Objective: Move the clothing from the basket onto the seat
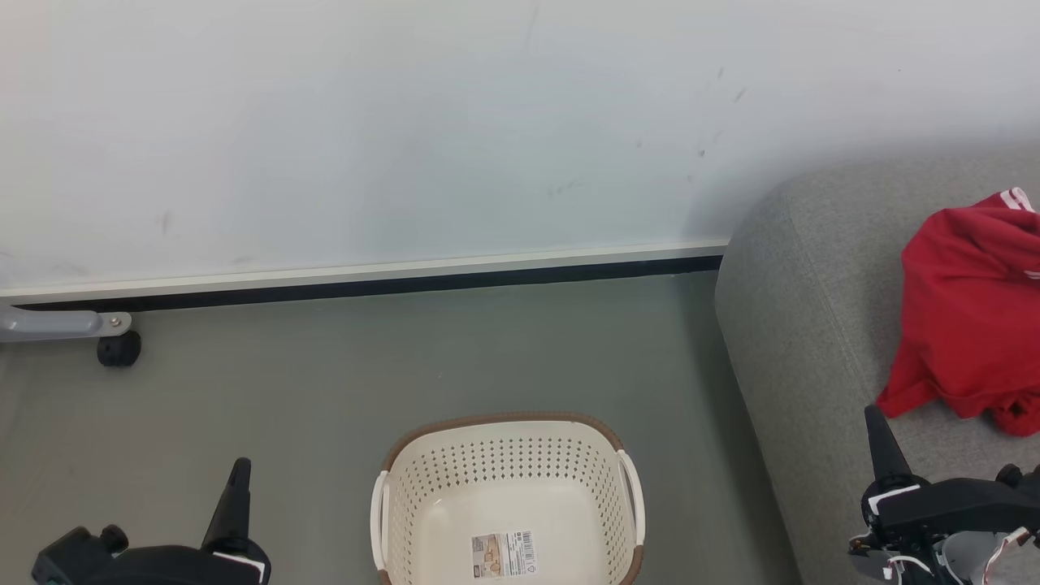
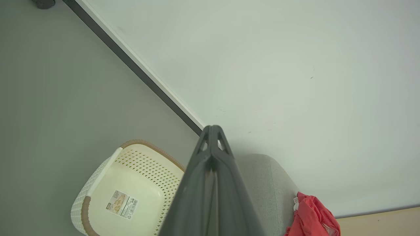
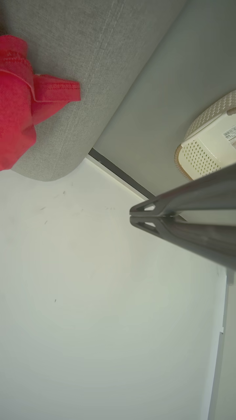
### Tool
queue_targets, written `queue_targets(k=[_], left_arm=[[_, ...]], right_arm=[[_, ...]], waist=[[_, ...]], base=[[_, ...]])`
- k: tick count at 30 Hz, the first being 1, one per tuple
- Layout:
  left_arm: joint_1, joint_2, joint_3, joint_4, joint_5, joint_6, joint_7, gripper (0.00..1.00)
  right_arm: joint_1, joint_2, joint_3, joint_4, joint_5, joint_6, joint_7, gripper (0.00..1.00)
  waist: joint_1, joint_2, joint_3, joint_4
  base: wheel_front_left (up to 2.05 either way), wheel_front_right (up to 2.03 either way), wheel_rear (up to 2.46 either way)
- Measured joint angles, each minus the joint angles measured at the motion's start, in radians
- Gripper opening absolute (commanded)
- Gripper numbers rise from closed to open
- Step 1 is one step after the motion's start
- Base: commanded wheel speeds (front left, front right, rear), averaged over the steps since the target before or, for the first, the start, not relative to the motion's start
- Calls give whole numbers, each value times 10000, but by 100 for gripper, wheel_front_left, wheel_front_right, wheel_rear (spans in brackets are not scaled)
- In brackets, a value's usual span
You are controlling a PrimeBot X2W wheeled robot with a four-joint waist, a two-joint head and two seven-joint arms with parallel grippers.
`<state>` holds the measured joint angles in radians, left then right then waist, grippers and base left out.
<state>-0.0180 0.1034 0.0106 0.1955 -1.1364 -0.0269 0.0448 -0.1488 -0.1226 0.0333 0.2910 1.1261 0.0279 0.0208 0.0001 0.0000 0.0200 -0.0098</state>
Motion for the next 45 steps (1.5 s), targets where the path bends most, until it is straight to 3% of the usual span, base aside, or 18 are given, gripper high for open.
queue_targets(k=[35, 45], left_arm=[[-606, -589, 794, 926, -4487, -890, 671, 0], [-606, -614, 800, 957, -4642, -890, 686, 0]], right_arm=[[384, 761, -1643, 82, 4667, 895, 926, 0], [391, 777, -1672, 82, 4694, 924, 926, 0]], waist=[[0, 0, -182, 97], [0, 0, -183, 97]], base=[[0, 0, 0], [0, 0, 0]])
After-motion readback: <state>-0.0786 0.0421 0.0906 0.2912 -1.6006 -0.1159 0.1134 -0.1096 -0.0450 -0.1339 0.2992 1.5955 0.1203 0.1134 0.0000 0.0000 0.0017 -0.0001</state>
